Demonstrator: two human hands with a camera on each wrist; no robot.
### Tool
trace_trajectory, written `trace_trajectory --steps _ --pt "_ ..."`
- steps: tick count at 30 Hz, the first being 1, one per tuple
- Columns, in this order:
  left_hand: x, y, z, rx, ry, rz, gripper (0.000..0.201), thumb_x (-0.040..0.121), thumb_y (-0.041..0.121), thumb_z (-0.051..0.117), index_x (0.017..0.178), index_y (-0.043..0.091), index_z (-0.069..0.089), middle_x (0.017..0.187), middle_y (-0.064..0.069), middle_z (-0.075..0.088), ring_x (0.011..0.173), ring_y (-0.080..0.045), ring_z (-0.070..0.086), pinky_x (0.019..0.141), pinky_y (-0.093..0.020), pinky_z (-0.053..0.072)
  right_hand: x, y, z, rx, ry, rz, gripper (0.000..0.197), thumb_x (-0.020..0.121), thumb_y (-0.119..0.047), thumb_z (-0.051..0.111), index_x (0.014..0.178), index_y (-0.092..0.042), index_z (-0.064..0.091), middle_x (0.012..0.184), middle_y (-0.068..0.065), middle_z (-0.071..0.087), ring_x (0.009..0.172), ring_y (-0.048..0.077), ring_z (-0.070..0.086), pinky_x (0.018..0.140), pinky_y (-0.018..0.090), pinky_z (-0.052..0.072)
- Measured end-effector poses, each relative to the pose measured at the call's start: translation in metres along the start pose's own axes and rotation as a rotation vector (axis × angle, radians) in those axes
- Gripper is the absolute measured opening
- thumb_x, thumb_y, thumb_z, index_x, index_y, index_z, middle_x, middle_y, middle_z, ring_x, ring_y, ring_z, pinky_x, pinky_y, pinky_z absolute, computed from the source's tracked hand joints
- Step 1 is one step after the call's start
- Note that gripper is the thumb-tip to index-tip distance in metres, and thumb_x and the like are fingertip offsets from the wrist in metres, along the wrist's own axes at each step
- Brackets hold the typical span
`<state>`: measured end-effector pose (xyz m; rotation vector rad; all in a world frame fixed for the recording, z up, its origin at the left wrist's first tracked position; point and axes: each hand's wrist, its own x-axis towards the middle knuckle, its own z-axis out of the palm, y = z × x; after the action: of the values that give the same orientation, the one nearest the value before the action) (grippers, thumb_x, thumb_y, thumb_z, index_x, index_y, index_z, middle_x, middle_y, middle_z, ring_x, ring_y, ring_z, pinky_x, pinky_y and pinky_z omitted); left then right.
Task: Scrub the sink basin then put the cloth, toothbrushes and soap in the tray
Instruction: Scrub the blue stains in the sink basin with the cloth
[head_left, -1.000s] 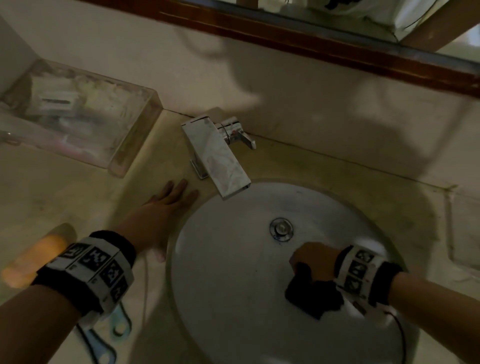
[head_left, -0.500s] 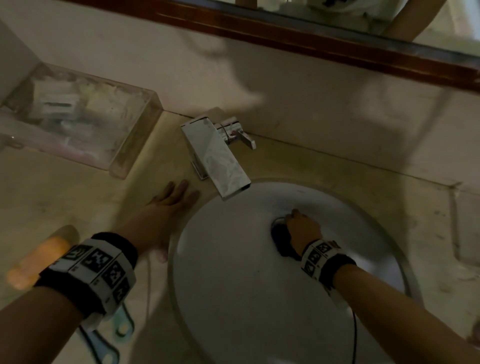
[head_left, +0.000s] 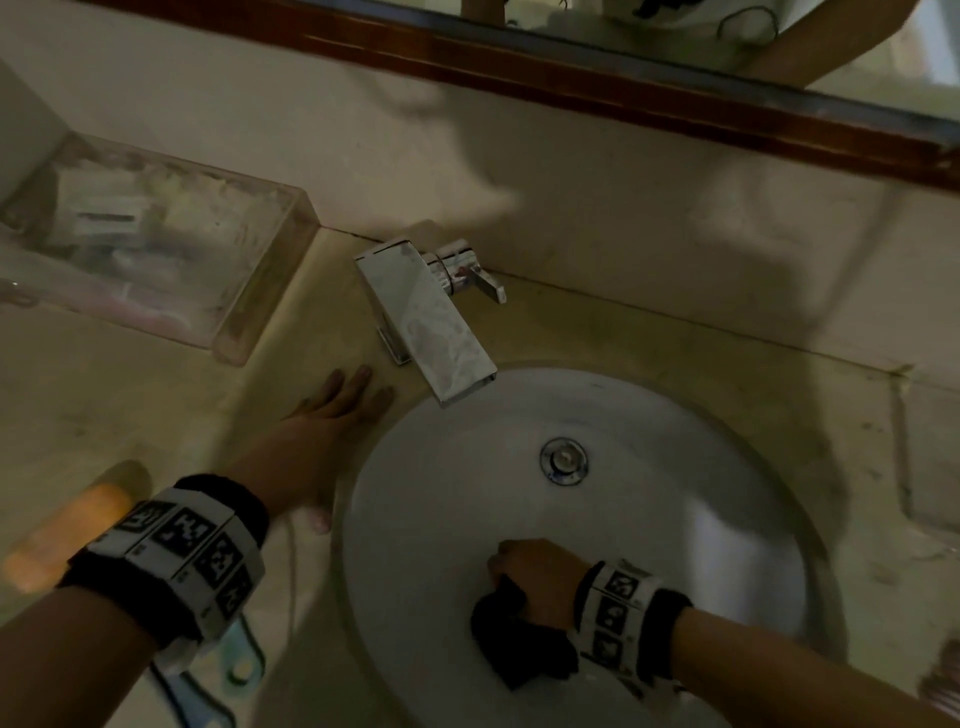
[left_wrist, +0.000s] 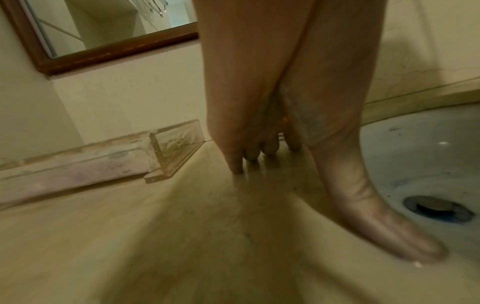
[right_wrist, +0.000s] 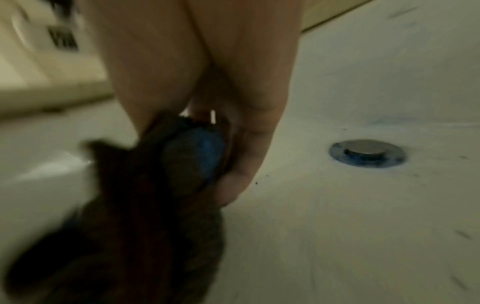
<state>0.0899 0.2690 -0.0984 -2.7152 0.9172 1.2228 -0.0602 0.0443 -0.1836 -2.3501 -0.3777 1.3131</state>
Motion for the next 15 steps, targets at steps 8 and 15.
trace_trajectory --steps 8,15 --pt "0.001 -0.003 0.002 -0.061 0.045 0.016 0.159 0.030 0.058 0.080 0.135 0.004 -0.026 0.143 0.012 -0.030 0.134 -0.017 -0.025 0.121 -0.046 0.006 0.026 0.026 -0.021 -0.087 0.212 0.219 0.033 0.089 -0.004 0.051 0.122 -0.002 0.050 0.132 0.018 0.048 0.119 0.030 0.050 0.099 0.036 0.044" --pt "0.002 0.003 0.003 0.044 0.030 -0.049 0.157 0.043 0.043 0.092 0.145 0.013 -0.024 0.155 0.003 -0.026 0.147 -0.032 -0.017 0.122 -0.045 0.006 0.022 0.058 -0.063 -0.116 0.416 0.482 0.049 0.094 -0.016 0.050 0.139 -0.005 0.033 0.146 0.015 0.036 0.130 0.030 0.042 0.112 0.035 0.033"
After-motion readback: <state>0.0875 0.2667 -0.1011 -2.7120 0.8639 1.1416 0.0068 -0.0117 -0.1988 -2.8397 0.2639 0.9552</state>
